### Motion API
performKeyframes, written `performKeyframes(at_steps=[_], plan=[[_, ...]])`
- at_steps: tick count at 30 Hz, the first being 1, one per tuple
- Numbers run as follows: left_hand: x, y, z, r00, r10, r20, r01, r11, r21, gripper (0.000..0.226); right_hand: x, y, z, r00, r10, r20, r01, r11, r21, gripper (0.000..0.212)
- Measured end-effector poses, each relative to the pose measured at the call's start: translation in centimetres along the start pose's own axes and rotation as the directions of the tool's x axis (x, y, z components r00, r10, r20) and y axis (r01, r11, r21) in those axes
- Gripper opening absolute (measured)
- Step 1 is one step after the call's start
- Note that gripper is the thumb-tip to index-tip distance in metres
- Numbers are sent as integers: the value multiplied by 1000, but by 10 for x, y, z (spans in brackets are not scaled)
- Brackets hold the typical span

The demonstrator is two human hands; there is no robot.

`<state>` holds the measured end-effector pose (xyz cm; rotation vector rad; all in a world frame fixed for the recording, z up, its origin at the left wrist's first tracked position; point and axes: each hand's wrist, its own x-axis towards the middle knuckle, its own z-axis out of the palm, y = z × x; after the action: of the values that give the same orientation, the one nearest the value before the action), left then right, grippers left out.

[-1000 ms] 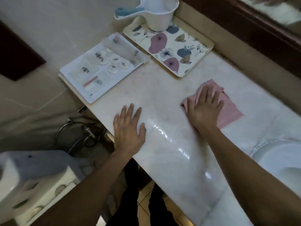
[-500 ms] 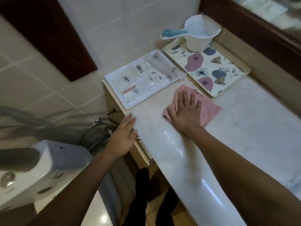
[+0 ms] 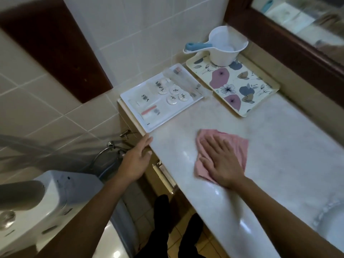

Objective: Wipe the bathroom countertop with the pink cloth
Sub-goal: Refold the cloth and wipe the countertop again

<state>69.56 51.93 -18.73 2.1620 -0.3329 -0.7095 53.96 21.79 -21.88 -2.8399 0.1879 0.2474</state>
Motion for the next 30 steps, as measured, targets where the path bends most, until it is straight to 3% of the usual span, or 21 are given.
performKeyframes(at_steps=[3, 6, 8, 12, 17, 20, 23, 25, 27, 30], plan=[[-3, 3, 1, 999, 28, 17, -28, 998, 48, 63, 40, 31, -18, 939, 339, -60, -338, 941, 29, 72], [-5, 3, 0, 999, 35, 31, -37, 997, 73, 63, 69, 5, -17, 860, 508, -60, -505, 862, 46, 75], [-7, 3, 0, 997, 65, 44, -69, 994, 90, 65, 66, -28, -6, 889, 455, -46, -454, 890, 31, 75], [-4, 0, 0, 983, 165, 76, -177, 967, 182, 52, 12, -78, 17, 979, 205, 13, -205, 978, 46, 74], [6, 9, -12, 985, 172, -7, -169, 975, 145, 32, -64, -59, 26, 992, 112, 66, -112, 994, 0, 71], [17, 24, -25, 987, 57, -147, -50, 997, 50, 26, -85, -31, 13, 960, 275, 48, -276, 960, 35, 76], [35, 36, -38, 970, -172, -170, 146, 977, -154, 16, -57, -17, -3, 857, 515, 17, -515, 853, 83, 82], [53, 41, -43, 948, -269, -171, 214, 934, -284, 12, -19, -28, -13, 803, 594, 40, -594, 796, 114, 83], [68, 45, -44, 934, -324, -153, 257, 903, -343, 18, 9, -59, -16, 878, 474, 70, -479, 874, 84, 84], [86, 45, -41, 903, -412, -121, 311, 822, -476, 23, 9, -127, -3, 981, 124, 150, -140, 985, 97, 82]])
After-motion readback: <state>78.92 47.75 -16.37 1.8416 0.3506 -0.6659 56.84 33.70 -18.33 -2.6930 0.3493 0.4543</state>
